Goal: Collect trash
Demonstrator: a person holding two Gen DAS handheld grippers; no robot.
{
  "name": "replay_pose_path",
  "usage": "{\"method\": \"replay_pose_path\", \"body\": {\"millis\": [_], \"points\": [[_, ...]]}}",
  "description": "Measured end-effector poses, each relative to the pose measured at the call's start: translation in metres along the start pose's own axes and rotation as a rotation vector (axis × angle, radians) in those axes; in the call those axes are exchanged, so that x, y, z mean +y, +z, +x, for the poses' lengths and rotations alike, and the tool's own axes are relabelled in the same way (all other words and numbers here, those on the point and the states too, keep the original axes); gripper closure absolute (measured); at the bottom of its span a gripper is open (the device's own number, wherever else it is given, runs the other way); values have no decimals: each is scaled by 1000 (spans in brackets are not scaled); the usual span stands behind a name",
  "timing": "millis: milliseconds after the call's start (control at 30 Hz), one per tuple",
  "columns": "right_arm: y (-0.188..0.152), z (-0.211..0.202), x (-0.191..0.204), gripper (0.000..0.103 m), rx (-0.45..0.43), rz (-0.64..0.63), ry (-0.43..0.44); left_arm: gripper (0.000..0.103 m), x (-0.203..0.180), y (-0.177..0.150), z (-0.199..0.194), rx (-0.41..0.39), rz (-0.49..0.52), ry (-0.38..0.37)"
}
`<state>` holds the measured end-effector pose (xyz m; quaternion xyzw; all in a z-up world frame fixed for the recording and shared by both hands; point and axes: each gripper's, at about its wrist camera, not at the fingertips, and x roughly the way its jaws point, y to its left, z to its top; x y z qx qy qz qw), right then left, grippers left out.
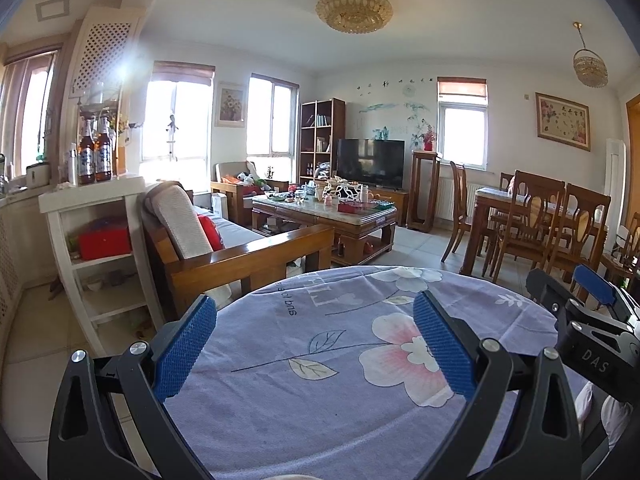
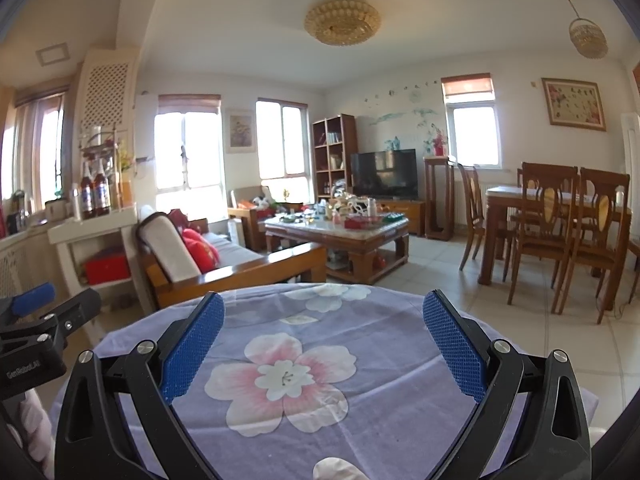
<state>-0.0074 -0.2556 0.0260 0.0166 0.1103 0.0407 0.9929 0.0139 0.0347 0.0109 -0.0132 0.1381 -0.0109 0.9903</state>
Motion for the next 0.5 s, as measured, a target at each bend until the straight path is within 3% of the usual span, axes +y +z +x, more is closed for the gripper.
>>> {"method": "replay_pose_path", "body": {"millis": [167, 500], "points": [[1, 1, -1, 5, 4, 1, -2, 5, 1, -1, -5, -36, 6, 14], [2, 1, -1, 5, 9, 3, -3, 5, 1, -2, -2, -21, 0, 13]]}}
